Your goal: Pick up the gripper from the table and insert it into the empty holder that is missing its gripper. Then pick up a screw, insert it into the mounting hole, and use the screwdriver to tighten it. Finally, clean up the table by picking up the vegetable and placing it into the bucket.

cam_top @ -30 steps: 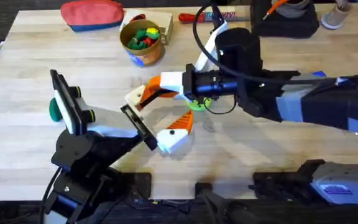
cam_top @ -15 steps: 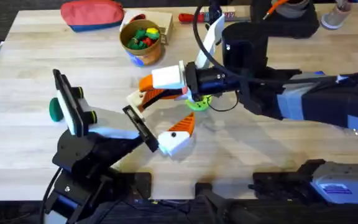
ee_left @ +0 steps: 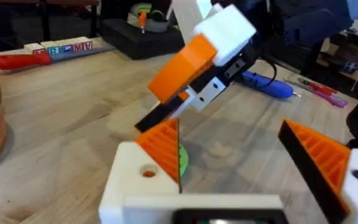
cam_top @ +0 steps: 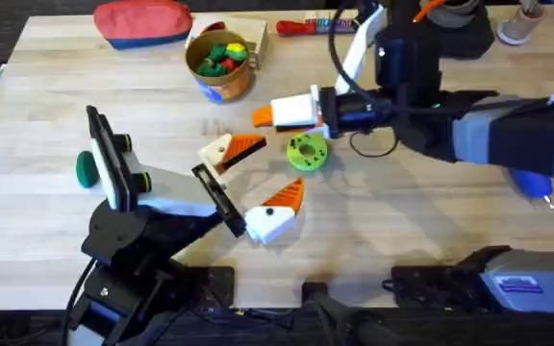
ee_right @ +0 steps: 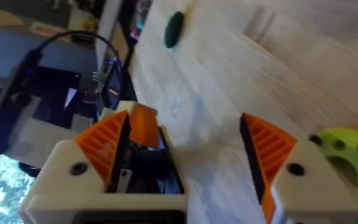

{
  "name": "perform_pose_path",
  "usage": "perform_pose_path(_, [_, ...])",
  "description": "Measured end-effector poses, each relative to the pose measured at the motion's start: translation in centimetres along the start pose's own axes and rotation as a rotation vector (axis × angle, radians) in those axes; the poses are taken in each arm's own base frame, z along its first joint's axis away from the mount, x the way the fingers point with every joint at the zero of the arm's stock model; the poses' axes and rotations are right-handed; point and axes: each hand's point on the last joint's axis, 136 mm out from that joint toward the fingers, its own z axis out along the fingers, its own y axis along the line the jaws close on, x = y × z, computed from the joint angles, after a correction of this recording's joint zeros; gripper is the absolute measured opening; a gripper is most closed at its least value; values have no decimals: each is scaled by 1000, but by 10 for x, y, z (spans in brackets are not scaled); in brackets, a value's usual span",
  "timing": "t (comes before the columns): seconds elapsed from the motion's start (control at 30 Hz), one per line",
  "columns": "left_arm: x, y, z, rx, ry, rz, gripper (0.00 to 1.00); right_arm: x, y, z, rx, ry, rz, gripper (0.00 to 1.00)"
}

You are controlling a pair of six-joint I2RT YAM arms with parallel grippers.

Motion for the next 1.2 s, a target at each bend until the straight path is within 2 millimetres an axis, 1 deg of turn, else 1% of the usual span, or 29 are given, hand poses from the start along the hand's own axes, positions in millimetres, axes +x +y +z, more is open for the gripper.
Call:
perform_pose_path(0.1, [0, -1, 0, 5, 1, 11, 985, 7, -27, -15, 93, 37, 31, 991])
perform_pose_path(0.2, [0, -1, 0, 6, 1, 33, 985, 16, -44, -23, 202, 88, 13, 992])
perform_pose_path(0.27, [0, -1, 0, 6, 1, 46, 987, 16, -53, -28, 290, 119, -51, 992])
perform_pose_path(0.33, [0, -1, 0, 7, 1, 52, 987, 13, -59, -29, 366, 137, -147, 992])
perform_pose_path(0.43, [0, -1, 0, 7, 1, 58, 987, 11, -64, -25, 466, 170, -327, 990])
perform_pose_path(0.47, [0, -1, 0, 8, 1, 62, 987, 13, -71, -21, 561, 207, -472, 988])
perform_pose_path(0.5, [0, -1, 0, 8, 1, 64, 988, 14, -73, -20, 594, 219, -518, 973])
perform_pose_path(0.6, [0, -1, 0, 8, 1, 65, 988, 12, -75, -17, 652, 236, -611, 917])
perform_pose_path(0.73, [0, -1, 0, 8, 1, 65, 986, 10, -79, -15, 695, 246, -679, 910])
perform_pose_path(0.87, [0, -1, 0, 8, 1, 65, 988, 15, -96, -11, 732, 286, -679, 821])
perform_pose_path(0.97, [0, -1, 0, 8, 1, 65, 988, 17, -106, -9, 751, 305, -677, 779])
perform_pose_path(1.03, [0, -1, 0, 8, 1, 65, 987, 15, -107, -8, 754, 299, -686, 692])
perform_pose_path(1.07, [0, -1, 0, 8, 1, 65, 987, 13, -106, -8, 755, 292, -691, 615])
perform_pose_path(1.1, [0, -1, 0, 9, 1, 65, 987, 12, -106, -8, 754, 287, -695, 566])
perform_pose_path(1.2, [0, -1, 0, 8, 2, 65, 987, 11, -106, -8, 758, 284, -696, 498])
